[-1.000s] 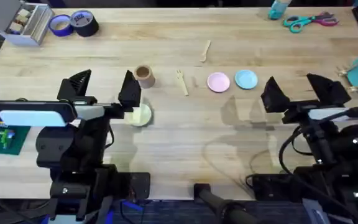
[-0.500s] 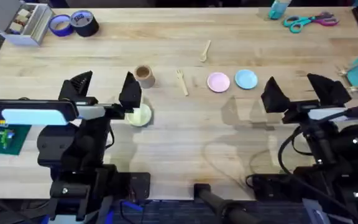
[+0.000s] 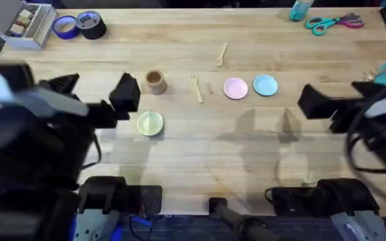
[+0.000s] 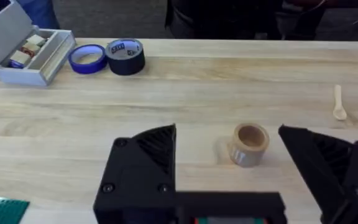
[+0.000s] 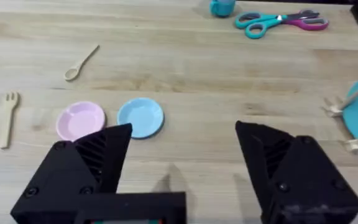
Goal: Pick up a utensil and set it on the pink plate, then put the other utensil in the container.
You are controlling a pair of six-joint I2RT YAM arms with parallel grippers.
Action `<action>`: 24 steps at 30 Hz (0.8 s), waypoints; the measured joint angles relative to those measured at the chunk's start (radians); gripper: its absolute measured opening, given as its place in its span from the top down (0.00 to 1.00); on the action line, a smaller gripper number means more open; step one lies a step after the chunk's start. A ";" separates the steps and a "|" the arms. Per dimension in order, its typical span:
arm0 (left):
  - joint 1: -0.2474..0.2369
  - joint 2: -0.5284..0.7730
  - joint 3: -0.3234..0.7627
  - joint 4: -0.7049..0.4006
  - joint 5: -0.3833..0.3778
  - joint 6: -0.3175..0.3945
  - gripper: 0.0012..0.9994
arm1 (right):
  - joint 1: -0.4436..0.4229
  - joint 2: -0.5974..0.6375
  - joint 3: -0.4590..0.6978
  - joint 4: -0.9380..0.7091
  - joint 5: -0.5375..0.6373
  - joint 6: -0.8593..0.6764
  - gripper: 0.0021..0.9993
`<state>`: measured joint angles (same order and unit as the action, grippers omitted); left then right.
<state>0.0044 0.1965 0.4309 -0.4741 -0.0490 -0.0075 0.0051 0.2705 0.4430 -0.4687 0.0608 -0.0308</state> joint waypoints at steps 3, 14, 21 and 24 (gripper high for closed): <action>0.000 0.120 0.133 -0.093 0.000 0.000 0.01 | 0.000 0.160 0.153 -0.061 0.002 0.004 0.00; 0.000 0.588 0.545 -0.385 0.078 0.000 0.01 | 0.044 0.789 0.758 -0.424 -0.093 0.043 0.00; 0.000 0.794 0.667 -0.486 0.142 0.000 0.01 | 0.182 0.990 0.960 -0.519 -0.124 0.050 0.00; 0.000 0.834 0.677 -0.494 0.154 0.000 0.01 | 0.243 1.001 0.970 -0.520 -0.132 0.051 0.00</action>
<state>0.0044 1.0304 1.1078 -0.9679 0.1050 -0.0076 0.2480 1.2713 1.4128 -0.9889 -0.0708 0.0199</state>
